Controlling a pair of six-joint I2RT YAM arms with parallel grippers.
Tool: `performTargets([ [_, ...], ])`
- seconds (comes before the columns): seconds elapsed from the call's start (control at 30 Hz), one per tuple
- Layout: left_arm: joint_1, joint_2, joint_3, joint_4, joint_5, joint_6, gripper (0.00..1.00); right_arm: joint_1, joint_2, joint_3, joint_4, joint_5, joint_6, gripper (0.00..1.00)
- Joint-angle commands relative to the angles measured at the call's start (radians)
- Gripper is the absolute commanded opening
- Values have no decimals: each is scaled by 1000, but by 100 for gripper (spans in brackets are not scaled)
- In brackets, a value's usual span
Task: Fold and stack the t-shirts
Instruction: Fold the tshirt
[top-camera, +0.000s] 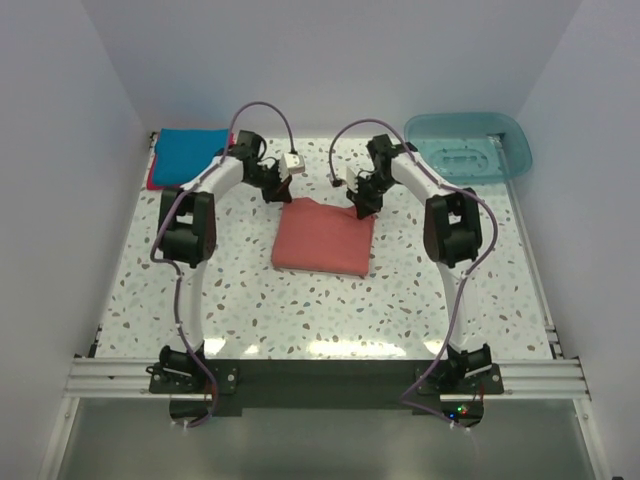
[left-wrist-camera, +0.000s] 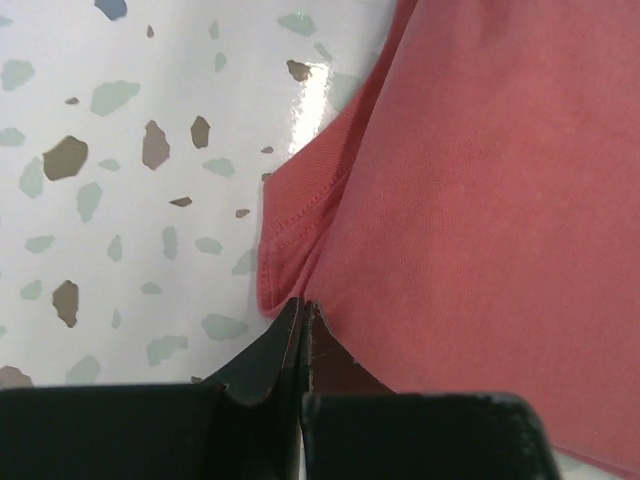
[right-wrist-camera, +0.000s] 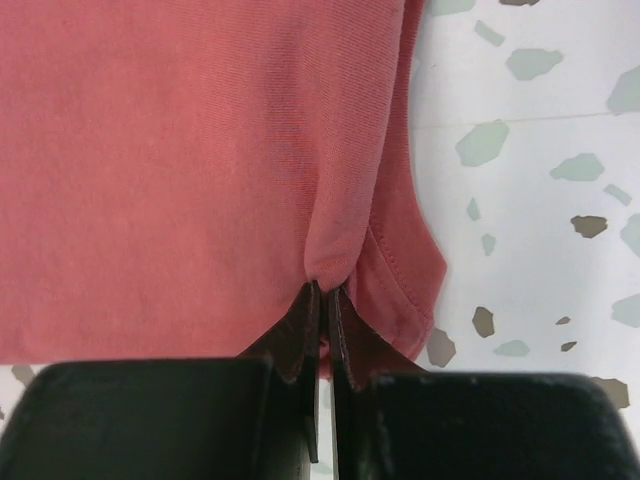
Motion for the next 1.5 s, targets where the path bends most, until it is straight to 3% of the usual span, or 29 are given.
performTargets([
  [0.0,3,-12,-28,34,-9,-19,0,8,-30,-37,57,9,8,0],
  [0.13,-4,-152,-170,-40,54,55,0,34,-114,-167,66,-14,5,0],
  [0.27,-4,-327,-422,-50,80,98,0,80,-235,-327,34,-63,9,0],
  [0.37,-7,-429,-531,-110,120,136,0,120,-369,-547,63,-112,26,0],
  [0.5,-17,-518,-636,-200,130,202,0,183,-473,-654,36,-150,46,0],
  [0.53,-19,-536,-648,-227,137,255,3,183,-496,-659,31,-170,80,23],
  [0.57,-17,-544,-648,-251,144,277,15,183,-504,-656,31,-180,109,32],
  [0.6,-17,-552,-645,-280,164,293,36,176,-509,-645,37,-177,144,36],
  [0.63,-17,-576,-643,-275,176,305,41,163,-510,-628,40,-192,214,38],
  [0.7,-23,-607,-646,-194,208,276,49,104,-495,-556,59,-235,311,38],
  [0.83,-92,-618,-650,-62,203,233,49,39,-426,-461,117,-333,630,33],
  [1.03,-223,-492,-587,40,178,165,49,41,-357,-490,362,-364,974,21],
  [1.17,-261,-426,-550,12,178,164,52,50,-302,-481,431,-371,1057,18],
  [1.47,-300,-342,-533,-6,146,172,53,74,-263,-504,433,-387,1054,17],
])
